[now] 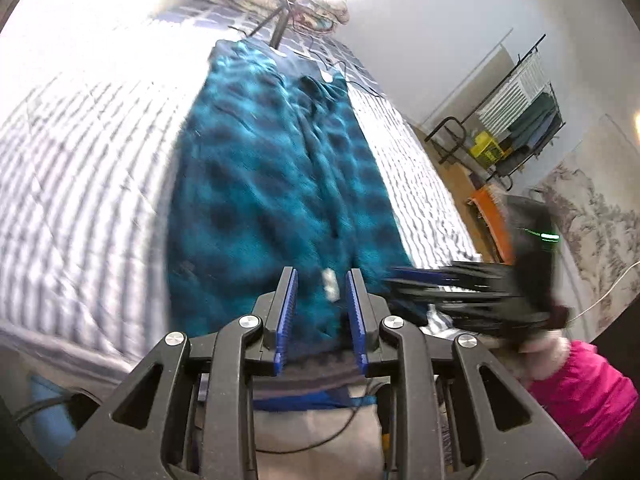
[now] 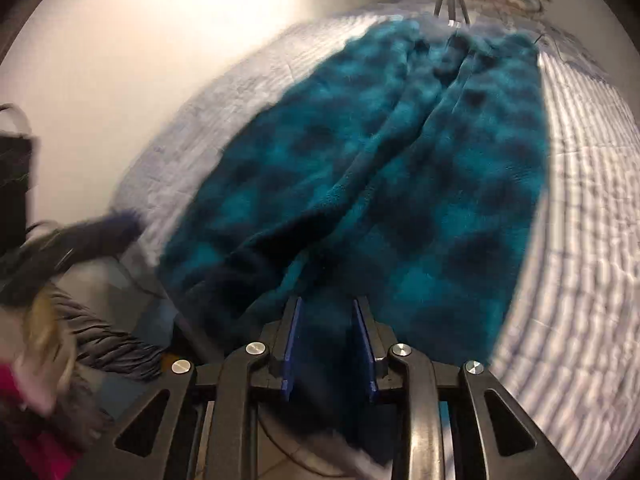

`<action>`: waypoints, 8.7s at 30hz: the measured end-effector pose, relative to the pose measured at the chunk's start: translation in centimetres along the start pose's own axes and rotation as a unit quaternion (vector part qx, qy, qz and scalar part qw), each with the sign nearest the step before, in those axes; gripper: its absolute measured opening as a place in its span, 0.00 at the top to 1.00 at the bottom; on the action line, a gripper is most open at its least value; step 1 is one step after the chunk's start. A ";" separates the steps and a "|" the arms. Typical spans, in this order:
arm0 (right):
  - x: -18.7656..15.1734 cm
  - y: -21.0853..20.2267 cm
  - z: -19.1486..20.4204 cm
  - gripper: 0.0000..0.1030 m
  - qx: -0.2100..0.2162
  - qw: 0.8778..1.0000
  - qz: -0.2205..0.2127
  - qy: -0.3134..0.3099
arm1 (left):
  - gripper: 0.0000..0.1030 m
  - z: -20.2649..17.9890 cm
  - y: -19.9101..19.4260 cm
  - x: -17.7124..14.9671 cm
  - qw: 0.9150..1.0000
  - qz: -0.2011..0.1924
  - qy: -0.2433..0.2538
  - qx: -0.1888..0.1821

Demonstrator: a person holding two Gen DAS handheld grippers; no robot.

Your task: Fold large clothes

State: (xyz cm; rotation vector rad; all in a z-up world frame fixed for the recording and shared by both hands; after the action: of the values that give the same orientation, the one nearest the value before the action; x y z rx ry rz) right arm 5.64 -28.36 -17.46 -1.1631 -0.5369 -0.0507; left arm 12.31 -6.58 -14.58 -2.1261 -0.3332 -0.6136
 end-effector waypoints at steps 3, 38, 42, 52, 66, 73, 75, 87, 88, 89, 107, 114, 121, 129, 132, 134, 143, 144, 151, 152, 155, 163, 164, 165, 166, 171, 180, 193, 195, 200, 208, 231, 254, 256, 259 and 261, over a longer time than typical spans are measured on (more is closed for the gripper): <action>-1.2 -4.5 -1.6 0.70 0.001 0.998 -0.041 0.043 | 0.77 0.5 0.2 1.1 1.000 0.002 0.016 0.008; -6.6 -1.8 -10.7 0.35 0.046 0.976 -0.048 0.209 | 0.41 10.1 2.9 -0.6 0.992 0.077 -0.103 0.010; -7.1 -0.3 -11.0 0.36 0.075 0.968 -0.039 0.237 | 0.41 11.6 4.9 -1.7 0.983 0.107 -0.147 -0.014; -5.7 1.8 -9.0 0.83 0.072 0.977 -0.015 0.199 | 0.91 9.6 4.9 -1.1 0.987 0.089 -0.126 -0.052; -5.4 0.6 -9.3 0.50 0.087 0.976 -0.039 0.198 | 0.44 11.2 4.7 -2.2 0.984 0.088 -0.144 -0.053; -5.3 2.5 -9.3 0.54 0.132 0.969 -0.029 0.206 | 0.85 9.3 7.4 -3.2 0.981 0.120 -0.127 -0.084; -5.1 2.9 -9.1 0.85 0.158 0.965 -0.020 0.209 | 0.88 8.9 7.1 -3.3 0.981 0.120 -0.125 -0.083; -4.2 2.0 -8.3 0.92 0.178 0.953 -0.029 0.243 | 0.90 7.0 5.5 -1.7 0.975 0.112 -0.162 -0.102; -4.4 1.7 -8.2 0.92 0.182 0.951 -0.032 0.249 | 0.90 6.9 5.4 -1.2 0.974 0.110 -0.166 -0.106; -4.6 1.2 -8.3 0.92 0.192 0.946 -0.037 0.260 | 0.90 6.8 5.0 -0.8 0.973 0.106 -0.170 -0.111; 9.0 -3.5 -12.3 0.92 0.127 0.950 -0.133 0.254 | 0.90 5.9 8.4 15.0 0.982 0.031 -0.169 -0.078; 13.4 1.1 -15.9 0.93 0.092 0.946 -0.118 0.289 | 0.90 8.3 14.1 17.8 0.976 0.042 -0.204 -0.058; 14.1 4.5 -18.3 0.93 0.087 0.937 -0.096 0.325 | 0.90 9.9 16.7 18.0 0.970 0.051 -0.235 -0.045; 14.1 5.7 -20.2 0.83 0.137 0.920 -0.093 0.355 | 0.87 11.2 17.6 18.3 0.957 0.076 -0.276 -0.054; 13.6 5.5 -20.6 0.81 0.159 0.910 -0.092 0.373 | 0.84 12.3 17.7 18.5 0.940 0.090 -0.318 -0.084; 13.2 5.5 -21.0 0.79 0.174 0.901 -0.092 0.387 | 0.81 12.5 17.7 18.7 0.934 0.098 -0.328 -0.100; 12.4 5.4 -22.6 0.71 0.244 0.864 -0.103 0.428 | 0.75 14.4 17.3 19.0 0.899 0.121 -0.387 -0.165; 12.2 5.4 -22.8 0.67 0.262 0.854 -0.105 0.437 | 0.73 14.7 17.4 18.9 0.891 0.124 -0.398 -0.179; 11.4 3.8 -24.4 0.29 0.291 0.824 -0.150 0.462 | 0.46 16.7 14.9 20.2 0.877 0.062 -0.435 -0.196; 11.4 3.2 -24.5 0.29 0.283 0.827 -0.158 0.459 | 0.46 16.8 14.3 20.6 0.883 0.051 -0.428 -0.189; 12.3 1.4 -23.4 0.43 0.242 0.864 -0.169 0.409 | 0.46 15.9 12.4 22.0 0.914 0.029 -0.372 -0.160; 15.9 -0.3 -14.1 0.66 0.083 0.967 -0.167 0.172 | 0.46 9.3 11.0 22.3 0.988 0.021 -0.145 -0.054; 16.3 -0.1 -12.8 0.66 0.071 0.973 -0.169 0.143 | 0.46 8.7 11.4 22.1 0.990 0.025 -0.130 -0.045; 16.6 0.4 -11.7 0.67 0.063 0.976 -0.169 0.118 | 0.46 8.1 12.2 21.6 0.992 0.030 -0.117 -0.034; 16.8 1.0 -11.0 0.67 0.055 0.979 -0.168 0.105 | 0.47 7.7 12.8 21.4 0.993 0.033 -0.110 -0.026; 17.9 5.2 -9.8 0.66 -0.004 0.987 -0.143 0.073 | 0.47 8.3 16.9 20.6 0.992 0.045 -0.118 0.005; 18.6 12.1 -11.5 0.67 -0.030 0.995 -0.055 0.074 | 0.48 9.5 21.8 19.3 0.993 0.081 -0.047 0.075; 24.2 5.1 -22.0 0.50 -0.024 0.977 -0.126 0.168 | 0.48 9.8 13.7 23.1 0.999 0.006 -0.044 -0.007; 26.1 5.8 -25.0 0.58 -0.039 0.970 -0.137 0.199 | 0.48 10.6 13.4 23.2 0.999 0.000 -0.045 0.001; 29.6 9.3 -29.8 0.73 -0.079 0.956 -0.141 0.246 | 0.48 12.7 14.0 22.8 0.998 0.009 -0.065 0.001; 34.3 16.1 -29.1 0.58 -0.078 0.976 -0.094 0.181 | 0.48 14.0 17.3 21.7 0.998 0.039 -0.052 0.023; 35.1 16.0 -38.5 0.51 0.054 0.957 -0.152 0.241 | 0.42 24.4 29.9 38.8 0.989 0.016 -0.148 -0.003; 36.9 14.3 -32.6 0.94 -0.130 0.974 -0.145 0.116 | 0.96 17.2 29.3 40.4 0.999 -0.035 -0.019 0.033; 36.7 12.7 -32.1 0.94 -0.127 0.973 -0.159 0.111 | 0.96 16.1 27.9 40.8 0.999 -0.046 -0.012 0.027; 36.7 9.5 -31.0 0.94 -0.111 0.970 -0.185 0.110 | 0.96 14.0 25.2 40.4 0.998 -0.058 0.003 0.015; 36.3 7.7 -30.1 0.94 -0.104 0.969 -0.197 0.107 | 0.96 12.3 23.1 39.6 0.997 -0.068 0.020 0.012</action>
State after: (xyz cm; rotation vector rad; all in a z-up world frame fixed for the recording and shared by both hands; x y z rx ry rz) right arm 51.02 -43.22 -17.11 -1.2214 -0.5729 -0.5817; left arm 59.70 -9.52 -15.10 -2.0761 -0.4634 -0.7268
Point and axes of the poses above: each gripper's, at about its wrist camera, not at the fingertips, and y roughly the way its jaws point, z to its left, x to its top, the point moved 2 cm from there along y, roughly the way its jaws point, and after that the axes turned 1 degree about z, right-handed, at the moved point
